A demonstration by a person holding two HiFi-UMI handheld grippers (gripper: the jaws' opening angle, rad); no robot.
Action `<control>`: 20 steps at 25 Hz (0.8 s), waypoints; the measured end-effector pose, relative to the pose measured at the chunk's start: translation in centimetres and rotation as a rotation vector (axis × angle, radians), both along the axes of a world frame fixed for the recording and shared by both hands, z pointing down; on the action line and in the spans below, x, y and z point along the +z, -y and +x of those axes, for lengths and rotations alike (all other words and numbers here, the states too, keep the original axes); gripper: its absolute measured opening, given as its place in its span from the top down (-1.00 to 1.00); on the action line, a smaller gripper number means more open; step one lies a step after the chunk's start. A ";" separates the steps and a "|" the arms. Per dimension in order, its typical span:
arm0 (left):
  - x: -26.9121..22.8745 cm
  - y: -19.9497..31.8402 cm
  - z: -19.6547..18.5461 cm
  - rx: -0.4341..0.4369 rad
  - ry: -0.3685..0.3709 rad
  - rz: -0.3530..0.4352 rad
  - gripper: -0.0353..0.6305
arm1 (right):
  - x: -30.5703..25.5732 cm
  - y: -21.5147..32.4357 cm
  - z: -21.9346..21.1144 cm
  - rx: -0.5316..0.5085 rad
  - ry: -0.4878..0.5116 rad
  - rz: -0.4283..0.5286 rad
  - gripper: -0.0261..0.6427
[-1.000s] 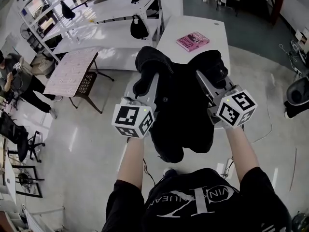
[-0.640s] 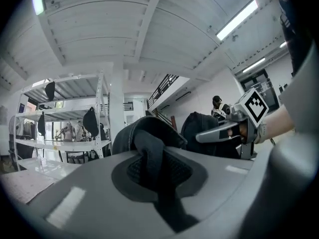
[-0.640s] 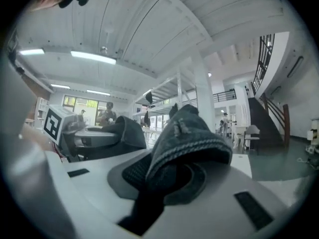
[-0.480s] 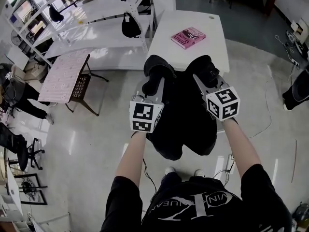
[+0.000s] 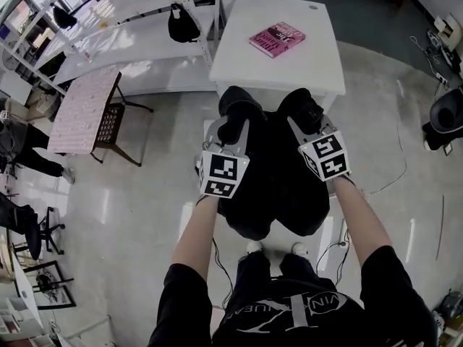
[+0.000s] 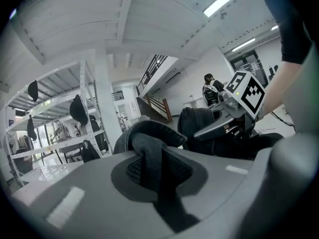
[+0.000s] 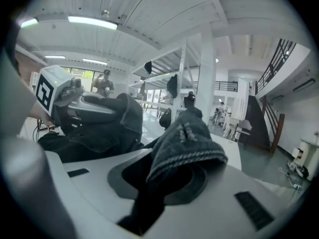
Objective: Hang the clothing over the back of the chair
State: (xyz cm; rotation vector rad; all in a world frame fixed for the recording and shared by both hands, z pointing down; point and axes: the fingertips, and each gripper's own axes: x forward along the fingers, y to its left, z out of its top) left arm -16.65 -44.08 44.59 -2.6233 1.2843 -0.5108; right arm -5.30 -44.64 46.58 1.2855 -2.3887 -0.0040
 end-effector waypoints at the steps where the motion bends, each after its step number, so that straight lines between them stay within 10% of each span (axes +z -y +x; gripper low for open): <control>1: 0.4 0.1 0.0 0.003 0.002 -0.010 0.75 | 0.6 0.0 0.0 0.001 -0.009 -0.010 0.72; 20: 8.1 1.3 1.1 0.007 0.075 -0.304 0.67 | 8.7 0.0 1.7 0.042 -0.114 -0.281 0.50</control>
